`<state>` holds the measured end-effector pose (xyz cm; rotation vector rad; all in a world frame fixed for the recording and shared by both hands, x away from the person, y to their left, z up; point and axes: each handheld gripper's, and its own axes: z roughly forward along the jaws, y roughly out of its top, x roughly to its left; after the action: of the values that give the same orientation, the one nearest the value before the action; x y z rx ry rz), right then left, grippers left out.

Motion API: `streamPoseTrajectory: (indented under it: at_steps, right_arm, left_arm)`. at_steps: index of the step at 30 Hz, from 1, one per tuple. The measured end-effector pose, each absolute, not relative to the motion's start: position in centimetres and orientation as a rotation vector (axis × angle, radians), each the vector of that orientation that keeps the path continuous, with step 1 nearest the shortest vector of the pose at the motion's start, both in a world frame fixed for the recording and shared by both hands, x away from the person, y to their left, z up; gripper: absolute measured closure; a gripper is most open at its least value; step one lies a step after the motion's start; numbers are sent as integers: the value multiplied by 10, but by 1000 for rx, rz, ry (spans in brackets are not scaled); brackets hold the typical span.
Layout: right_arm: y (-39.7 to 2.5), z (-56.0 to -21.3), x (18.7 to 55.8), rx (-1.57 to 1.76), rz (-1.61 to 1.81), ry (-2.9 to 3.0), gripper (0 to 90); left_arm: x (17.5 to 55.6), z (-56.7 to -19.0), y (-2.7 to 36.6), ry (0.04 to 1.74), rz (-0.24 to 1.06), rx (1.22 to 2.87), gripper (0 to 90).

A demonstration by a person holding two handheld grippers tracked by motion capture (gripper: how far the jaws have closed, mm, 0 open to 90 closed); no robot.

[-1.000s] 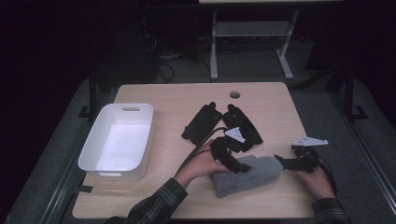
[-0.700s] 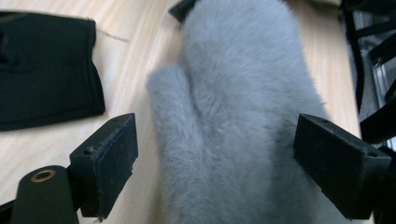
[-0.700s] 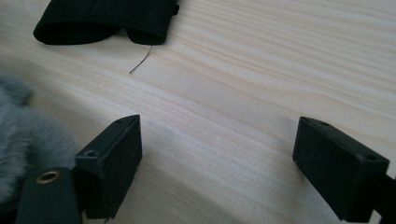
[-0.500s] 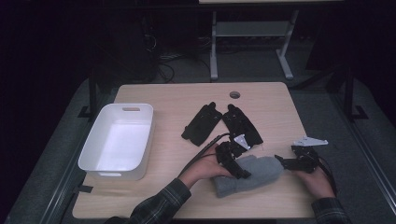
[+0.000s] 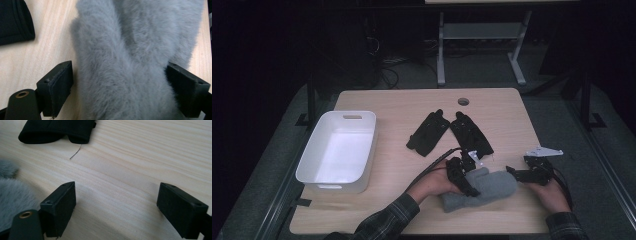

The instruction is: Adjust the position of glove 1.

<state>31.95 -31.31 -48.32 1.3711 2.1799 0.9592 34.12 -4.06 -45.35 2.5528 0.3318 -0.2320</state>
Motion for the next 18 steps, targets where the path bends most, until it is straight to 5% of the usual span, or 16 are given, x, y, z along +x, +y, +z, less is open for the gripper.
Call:
streamPoseTrajectory:
  at_steps: [18]
  right_arm:
    - [-312, -483, 320, 1367, 960, 2186, 155]
  left_arm:
    - [340, -451, -40, 312, -359, 2537, 545]
